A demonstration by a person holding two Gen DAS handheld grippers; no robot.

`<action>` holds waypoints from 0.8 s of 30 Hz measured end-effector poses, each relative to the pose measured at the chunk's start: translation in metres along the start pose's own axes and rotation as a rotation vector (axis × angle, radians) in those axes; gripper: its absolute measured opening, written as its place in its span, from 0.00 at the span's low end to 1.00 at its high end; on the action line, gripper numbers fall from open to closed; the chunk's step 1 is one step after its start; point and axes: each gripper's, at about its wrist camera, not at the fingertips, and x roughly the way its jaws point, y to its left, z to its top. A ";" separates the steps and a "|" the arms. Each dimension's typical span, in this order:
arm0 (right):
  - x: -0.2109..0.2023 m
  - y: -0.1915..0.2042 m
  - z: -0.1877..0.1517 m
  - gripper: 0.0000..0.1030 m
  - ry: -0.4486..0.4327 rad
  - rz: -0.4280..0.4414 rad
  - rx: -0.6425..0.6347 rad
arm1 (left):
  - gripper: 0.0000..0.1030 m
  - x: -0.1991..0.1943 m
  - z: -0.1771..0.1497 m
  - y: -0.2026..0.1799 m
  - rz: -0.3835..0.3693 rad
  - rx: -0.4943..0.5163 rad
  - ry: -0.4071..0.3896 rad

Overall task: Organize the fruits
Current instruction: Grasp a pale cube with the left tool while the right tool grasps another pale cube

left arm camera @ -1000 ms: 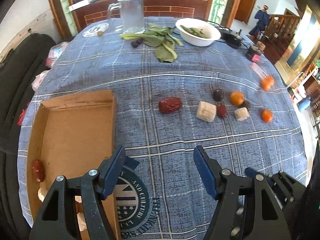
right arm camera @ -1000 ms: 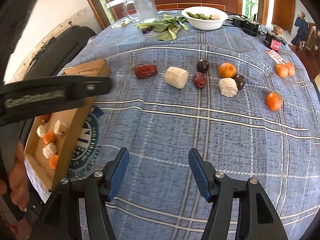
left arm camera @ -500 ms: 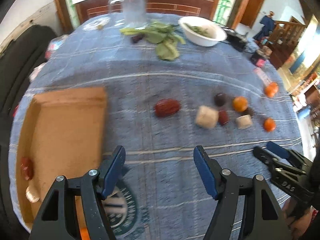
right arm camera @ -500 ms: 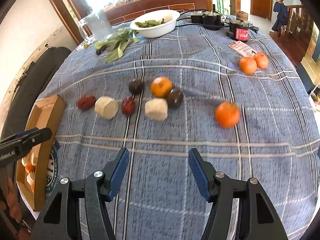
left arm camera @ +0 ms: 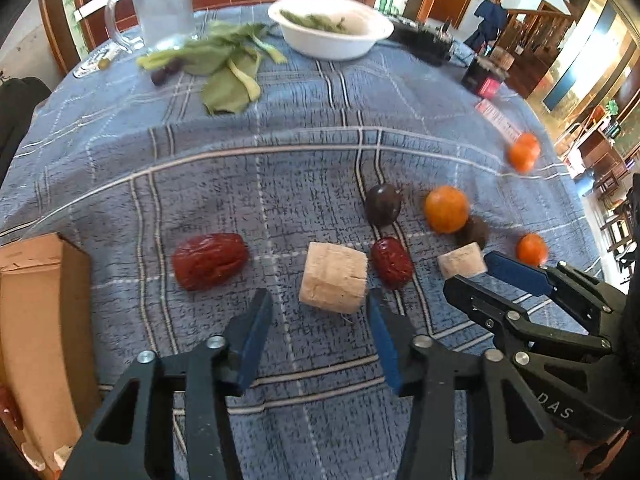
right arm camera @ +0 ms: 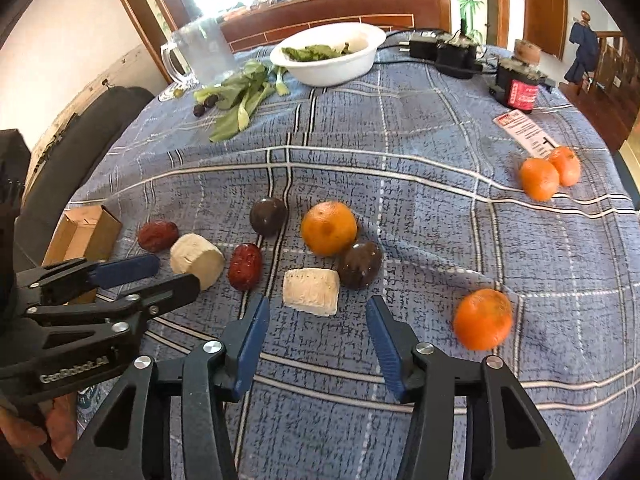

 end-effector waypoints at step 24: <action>-0.010 0.018 -0.011 0.32 0.007 0.034 -0.032 | 0.28 -0.031 -0.022 -0.023 0.070 0.078 -0.045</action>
